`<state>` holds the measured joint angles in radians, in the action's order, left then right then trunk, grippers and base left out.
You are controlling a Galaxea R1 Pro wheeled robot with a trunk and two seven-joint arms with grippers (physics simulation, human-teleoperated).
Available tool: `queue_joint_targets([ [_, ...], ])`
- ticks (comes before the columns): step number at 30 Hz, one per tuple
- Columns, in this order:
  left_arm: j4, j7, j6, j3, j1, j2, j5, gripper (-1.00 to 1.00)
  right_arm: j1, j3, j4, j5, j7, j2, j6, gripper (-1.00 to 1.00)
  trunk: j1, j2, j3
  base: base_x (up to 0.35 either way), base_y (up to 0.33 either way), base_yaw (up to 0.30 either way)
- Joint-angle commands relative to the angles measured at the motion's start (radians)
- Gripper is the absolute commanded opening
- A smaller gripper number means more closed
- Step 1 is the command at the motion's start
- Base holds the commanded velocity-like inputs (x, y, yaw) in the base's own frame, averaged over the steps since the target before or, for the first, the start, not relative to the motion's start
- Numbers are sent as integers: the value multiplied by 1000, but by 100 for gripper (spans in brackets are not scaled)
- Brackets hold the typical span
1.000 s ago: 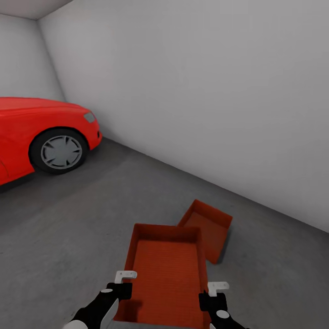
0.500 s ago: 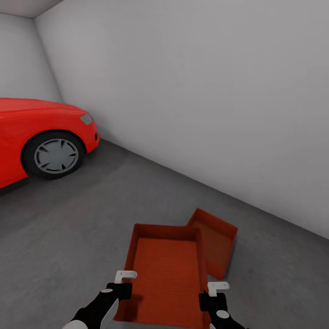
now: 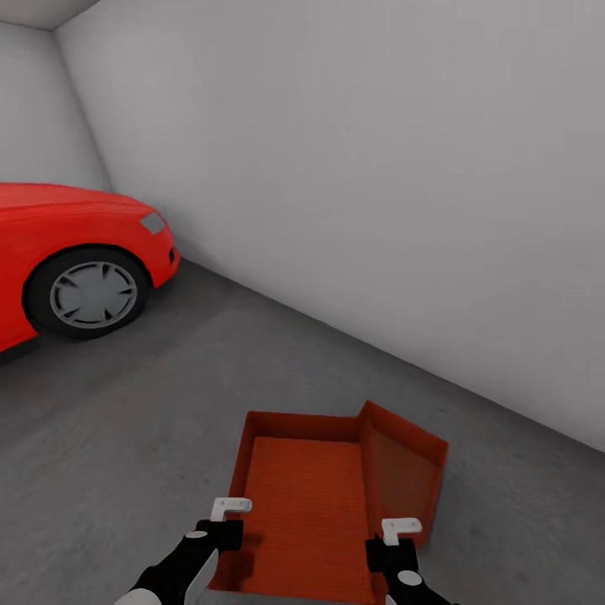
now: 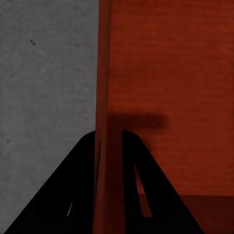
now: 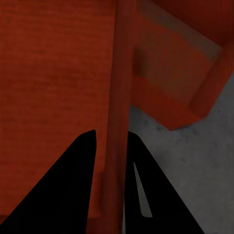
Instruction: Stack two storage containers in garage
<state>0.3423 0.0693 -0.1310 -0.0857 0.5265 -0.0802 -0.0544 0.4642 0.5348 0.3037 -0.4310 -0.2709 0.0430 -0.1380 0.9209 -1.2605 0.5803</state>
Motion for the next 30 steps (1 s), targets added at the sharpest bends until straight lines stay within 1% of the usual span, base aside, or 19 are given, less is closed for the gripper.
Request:
queue_joint_targets([
  [1,6,10,-6,-8,1,2,-16,-100,1,12,-57,-17,-2,-8,-1,-100,1,-1,1,323,0,0],
  [4,7,10,-6,-8,1,2,-16,-100,1,11,-57,-17,-2,-8,-1,-100,1,-1,1,323,0,-9],
  [7,7,10,-6,-8,1,2,-16,-100,1,11,-57,-17,-3,-6,-1,-100,1,-1,1,323,0,-141],
  [24,8,10,-6,-8,1,2,-16,-100,1,11,-57,-17,-2,-6,0,-100,1,-1,1,323,0,-278],
  [30,9,10,-6,-8,1,2,-16,-100,1,11,-57,-17,-2,-6,0,-100,1,-1,1,323,0,-78],
])
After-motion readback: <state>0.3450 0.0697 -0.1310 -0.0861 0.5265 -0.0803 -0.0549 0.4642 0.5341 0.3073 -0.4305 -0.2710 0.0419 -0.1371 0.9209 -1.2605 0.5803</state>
